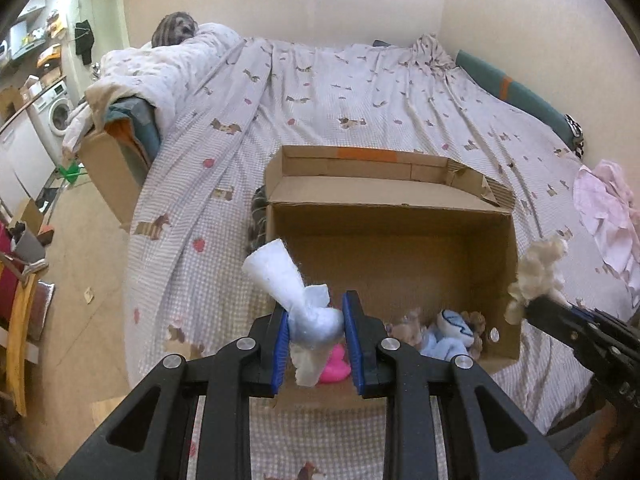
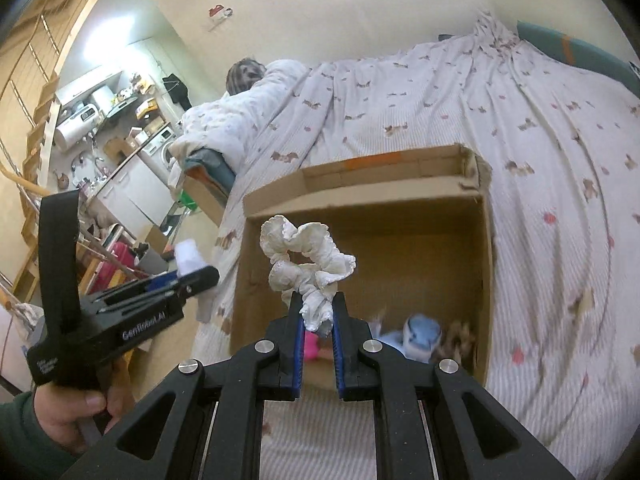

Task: Organize soft objects
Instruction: 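Lift and carry the bottle and crumpled paper over the box with both grippers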

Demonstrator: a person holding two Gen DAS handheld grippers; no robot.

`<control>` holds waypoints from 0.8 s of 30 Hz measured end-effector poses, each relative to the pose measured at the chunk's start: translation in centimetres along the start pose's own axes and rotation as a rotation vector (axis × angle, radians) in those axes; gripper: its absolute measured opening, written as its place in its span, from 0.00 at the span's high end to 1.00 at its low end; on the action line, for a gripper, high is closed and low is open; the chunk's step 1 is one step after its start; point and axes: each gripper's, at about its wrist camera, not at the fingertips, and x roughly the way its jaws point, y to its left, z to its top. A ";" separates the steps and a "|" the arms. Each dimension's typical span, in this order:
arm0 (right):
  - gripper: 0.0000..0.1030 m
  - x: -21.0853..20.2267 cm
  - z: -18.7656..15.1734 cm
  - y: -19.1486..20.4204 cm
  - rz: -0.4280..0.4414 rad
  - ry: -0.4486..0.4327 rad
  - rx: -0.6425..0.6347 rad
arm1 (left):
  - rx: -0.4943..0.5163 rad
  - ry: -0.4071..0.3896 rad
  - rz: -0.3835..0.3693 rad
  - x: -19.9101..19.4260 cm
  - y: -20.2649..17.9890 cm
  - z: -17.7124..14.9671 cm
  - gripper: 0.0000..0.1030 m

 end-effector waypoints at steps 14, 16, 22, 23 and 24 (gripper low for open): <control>0.87 7.7 -1.2 -4.1 -0.037 0.142 0.093 | 0.077 0.043 -0.009 6.5 -1.7 -0.9 0.78; 0.87 8.2 -1.2 -4.2 -0.037 0.155 0.101 | 0.070 0.055 -0.013 6.8 -1.6 -0.6 0.77; 0.87 9.4 -1.6 -4.6 -0.055 0.199 0.113 | 0.062 0.084 -0.026 7.5 -1.7 -0.9 0.77; 0.86 9.5 -1.6 -4.6 -0.059 0.203 0.114 | 0.079 0.076 -0.015 7.6 -1.9 -1.0 0.77; 0.87 9.6 -1.6 -4.7 -0.063 0.207 0.119 | 0.095 0.071 -0.003 7.6 -2.1 -1.1 0.77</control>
